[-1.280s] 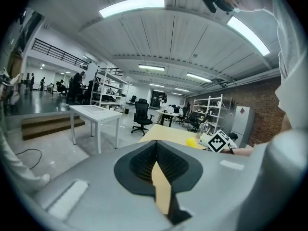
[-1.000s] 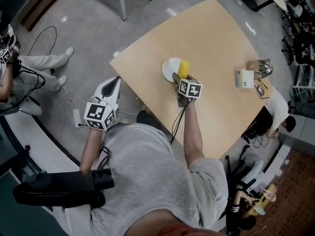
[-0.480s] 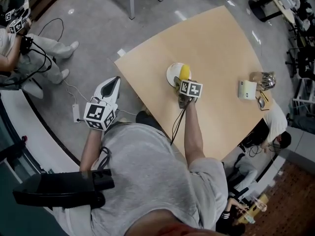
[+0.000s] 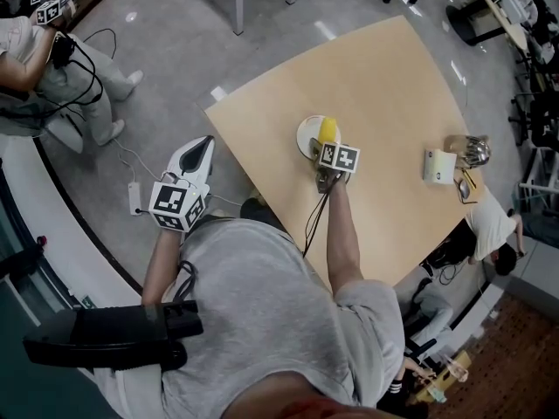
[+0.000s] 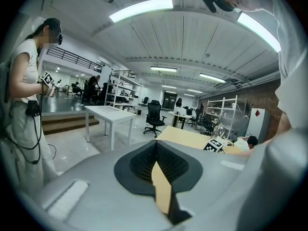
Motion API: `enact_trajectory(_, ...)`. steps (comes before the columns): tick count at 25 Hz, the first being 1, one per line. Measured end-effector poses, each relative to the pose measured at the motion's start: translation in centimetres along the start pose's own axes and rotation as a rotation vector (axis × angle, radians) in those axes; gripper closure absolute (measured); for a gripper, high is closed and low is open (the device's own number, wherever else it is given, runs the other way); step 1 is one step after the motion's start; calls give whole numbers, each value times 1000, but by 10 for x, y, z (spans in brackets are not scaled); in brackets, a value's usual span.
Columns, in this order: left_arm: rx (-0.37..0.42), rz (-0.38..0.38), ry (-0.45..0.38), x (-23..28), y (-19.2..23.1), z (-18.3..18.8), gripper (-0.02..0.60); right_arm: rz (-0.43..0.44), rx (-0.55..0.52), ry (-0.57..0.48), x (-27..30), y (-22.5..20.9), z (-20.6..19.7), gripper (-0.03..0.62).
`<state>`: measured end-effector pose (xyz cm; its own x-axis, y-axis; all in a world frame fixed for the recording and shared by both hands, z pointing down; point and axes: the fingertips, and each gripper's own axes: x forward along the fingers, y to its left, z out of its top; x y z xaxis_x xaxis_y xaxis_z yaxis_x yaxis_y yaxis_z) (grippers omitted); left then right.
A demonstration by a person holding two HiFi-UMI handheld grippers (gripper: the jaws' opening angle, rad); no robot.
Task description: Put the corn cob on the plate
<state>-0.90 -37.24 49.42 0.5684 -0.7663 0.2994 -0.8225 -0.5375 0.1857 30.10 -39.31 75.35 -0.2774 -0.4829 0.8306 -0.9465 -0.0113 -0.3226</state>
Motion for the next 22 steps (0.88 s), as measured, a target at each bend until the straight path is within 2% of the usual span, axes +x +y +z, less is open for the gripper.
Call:
enact_trajectory(6, -1, 3, -1, 0, -2, 1, 563, -16, 11, 38, 5, -3, -5, 355)
enact_trajectory(22, -5, 4, -8, -8, -5, -1, 563, -43, -13, 29, 6, -2, -7, 341)
